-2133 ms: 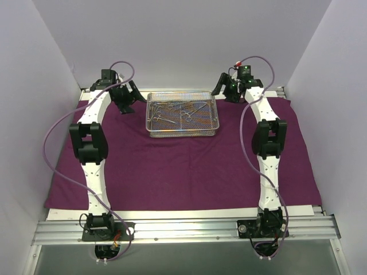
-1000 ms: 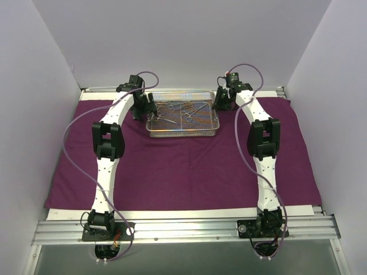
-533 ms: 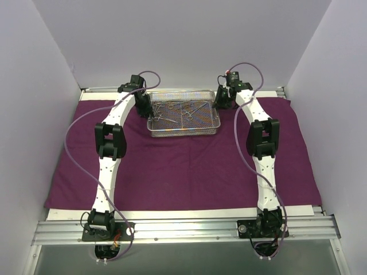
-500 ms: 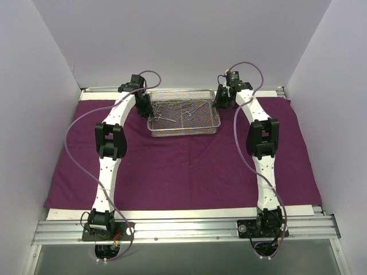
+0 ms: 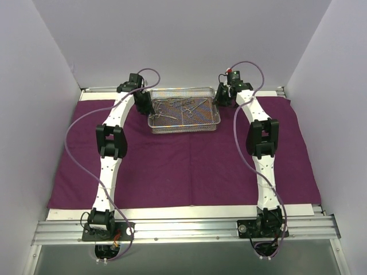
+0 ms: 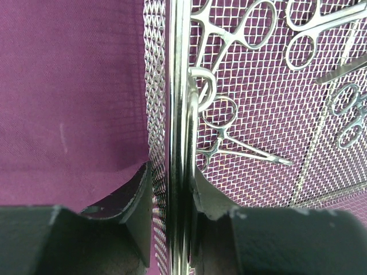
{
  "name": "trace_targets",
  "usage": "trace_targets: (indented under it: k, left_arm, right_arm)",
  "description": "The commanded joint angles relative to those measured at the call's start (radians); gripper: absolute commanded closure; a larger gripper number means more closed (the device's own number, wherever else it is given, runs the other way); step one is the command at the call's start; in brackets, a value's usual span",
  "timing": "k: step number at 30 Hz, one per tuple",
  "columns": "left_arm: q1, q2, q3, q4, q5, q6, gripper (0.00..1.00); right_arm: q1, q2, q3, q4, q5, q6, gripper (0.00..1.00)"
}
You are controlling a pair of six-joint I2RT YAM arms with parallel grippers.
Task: Open and lay out the surgical kit
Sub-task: Pick up the container from the surgical kit.
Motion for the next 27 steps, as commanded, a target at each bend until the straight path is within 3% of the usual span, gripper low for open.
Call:
trace_targets:
  k: [1,7,10,11,18,27]
  left_arm:
    - [0.051,0.044,0.03,0.158,0.133,-0.113,0.74]
    - [0.064,-0.048,-0.001,0.162,0.142,-0.124,0.79]
    - [0.071,-0.112,-0.009,0.162,0.143,-0.133,0.9]
    - [0.073,-0.147,-0.015,0.164,0.14,-0.133,0.98]
    - [0.082,-0.262,-0.03,0.156,0.133,-0.134,0.98]
    - [0.143,-0.381,-0.073,0.1,0.097,-0.091,0.98]
  right_arm:
    - [-0.039,0.06,-0.001,-0.054,0.054,0.021,1.0]
    - [-0.025,-0.013,-0.036,-0.011,0.018,0.034,1.0]
    - [-0.022,-0.082,-0.073,0.023,0.014,0.054,1.0]
    - [-0.021,-0.113,-0.076,0.026,0.016,0.063,1.0]
    - [0.001,-0.212,-0.048,-0.008,0.021,0.095,1.0]
    - [0.142,-0.317,-0.106,-0.022,0.033,0.084,1.0]
